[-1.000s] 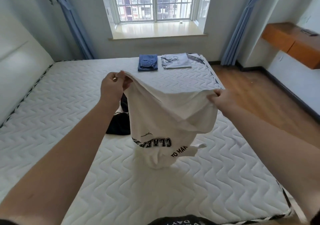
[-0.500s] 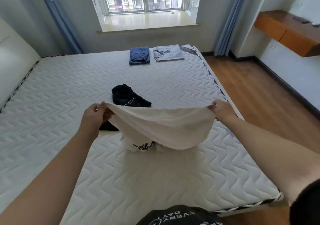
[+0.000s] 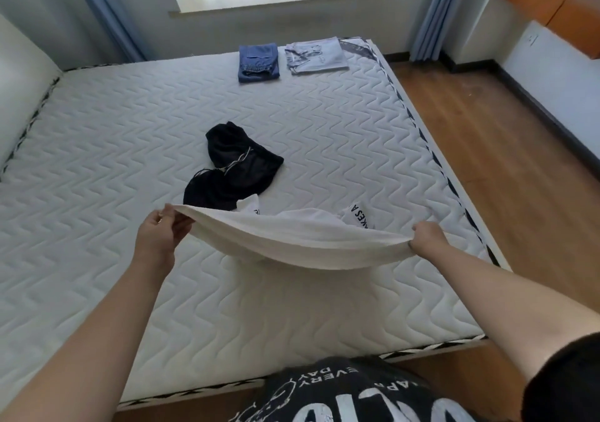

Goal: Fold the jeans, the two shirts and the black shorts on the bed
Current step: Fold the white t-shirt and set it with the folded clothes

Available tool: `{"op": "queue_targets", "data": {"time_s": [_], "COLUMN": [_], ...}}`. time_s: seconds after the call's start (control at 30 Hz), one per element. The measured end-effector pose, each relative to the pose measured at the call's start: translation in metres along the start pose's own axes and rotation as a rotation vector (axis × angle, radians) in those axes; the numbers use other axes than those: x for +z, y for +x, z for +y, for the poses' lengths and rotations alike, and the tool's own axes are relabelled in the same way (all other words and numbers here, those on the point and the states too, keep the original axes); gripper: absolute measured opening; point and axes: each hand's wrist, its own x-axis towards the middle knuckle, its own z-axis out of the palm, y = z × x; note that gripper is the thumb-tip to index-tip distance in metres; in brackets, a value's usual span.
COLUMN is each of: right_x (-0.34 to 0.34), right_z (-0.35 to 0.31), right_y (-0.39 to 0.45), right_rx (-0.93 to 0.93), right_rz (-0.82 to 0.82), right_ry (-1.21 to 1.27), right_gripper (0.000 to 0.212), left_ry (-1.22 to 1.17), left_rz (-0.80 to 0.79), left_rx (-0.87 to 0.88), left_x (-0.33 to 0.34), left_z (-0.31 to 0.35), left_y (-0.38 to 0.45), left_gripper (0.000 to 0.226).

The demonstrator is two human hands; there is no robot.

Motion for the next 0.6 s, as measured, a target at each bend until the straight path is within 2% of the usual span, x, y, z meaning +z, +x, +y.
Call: {"op": "queue_targets", "data": {"time_s": [0.1,0.23,0.37,0.43,0.53,0.6], "right_x": [0.019,0.028,0.031,0.030,0.033,0.042], "right_z": [0.022,0.032,0.026,0.019,0.012,0.011], "right_y": [-0.004,-0.010,-0.019,-0.025,-0.032,-0.033], "right_rx": [0.082,0.069,0.033,-0.007,-0.035,-0.011], "right_rz": [-0.030,-0.023,0.036,0.025,-0.056,-0.182], "right_ry": [-0.026,0.096,0.454,0.541,0.609,0.742], "right_gripper": [0.023,0.024,0.023,0.025,0.029,0.024], "left_ry": [0.046,0.103,0.263,0.311,0.352,0.379], "left_rz": [-0.021,0.017,0.021,0.010,0.013,0.024], "left_rx": [-0.020,-0.117,-0.249,-0.298,-0.341,-0.393], "left_x": [-0.013,-0.025,-0.029,-0.030,-0.029,-0.028], "left_z": [-0.011,-0.029,-0.059,-0.078,-0.100,-0.113], "left_y": [-0.003,-0.004,0.001,0.002,0.002,0.002], "left_gripper": [0.025,0.030,0.027,0.023,0.025,0.010]}}
